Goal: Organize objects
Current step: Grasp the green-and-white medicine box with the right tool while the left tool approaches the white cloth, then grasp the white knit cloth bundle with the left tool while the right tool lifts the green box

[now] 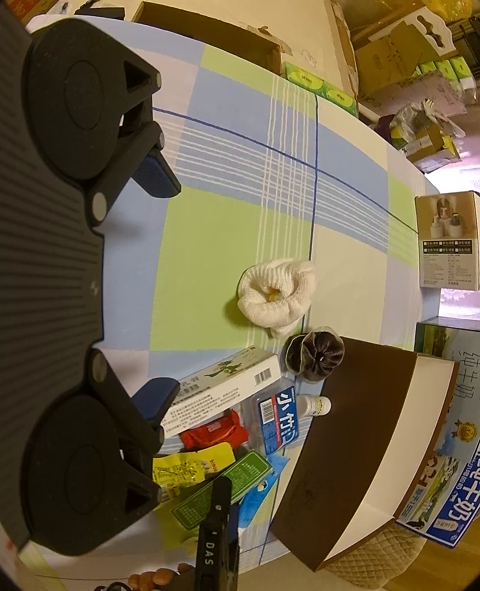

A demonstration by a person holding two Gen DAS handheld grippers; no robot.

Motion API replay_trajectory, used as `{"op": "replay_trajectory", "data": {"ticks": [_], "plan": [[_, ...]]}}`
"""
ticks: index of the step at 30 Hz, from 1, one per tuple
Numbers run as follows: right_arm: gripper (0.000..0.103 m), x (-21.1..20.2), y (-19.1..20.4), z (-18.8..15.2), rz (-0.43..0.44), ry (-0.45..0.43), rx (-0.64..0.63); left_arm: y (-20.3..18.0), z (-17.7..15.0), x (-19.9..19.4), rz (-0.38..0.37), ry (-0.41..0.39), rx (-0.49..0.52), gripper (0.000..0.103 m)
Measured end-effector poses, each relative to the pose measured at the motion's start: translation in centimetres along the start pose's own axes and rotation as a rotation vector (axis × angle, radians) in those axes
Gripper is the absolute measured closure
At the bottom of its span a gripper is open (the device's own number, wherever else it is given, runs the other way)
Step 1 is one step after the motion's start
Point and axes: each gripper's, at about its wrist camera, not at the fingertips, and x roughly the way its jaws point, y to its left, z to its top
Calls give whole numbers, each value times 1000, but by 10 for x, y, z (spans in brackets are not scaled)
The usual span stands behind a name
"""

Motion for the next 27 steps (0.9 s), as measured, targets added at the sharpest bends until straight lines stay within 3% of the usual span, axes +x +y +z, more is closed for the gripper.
{"op": "replay_trajectory", "data": {"ticks": [5, 15, 27], "plan": [[51, -5, -3, 1, 23, -12, 19, -4, 2, 1, 4, -15, -6, 1], [51, -52, -1, -3, -50, -139, 131, -3, 30, 20, -17, -66, 47, 8], [51, -109, -18, -23, -233, -250, 326, 2, 89, 80, -97, -48, 122, 18]]}}
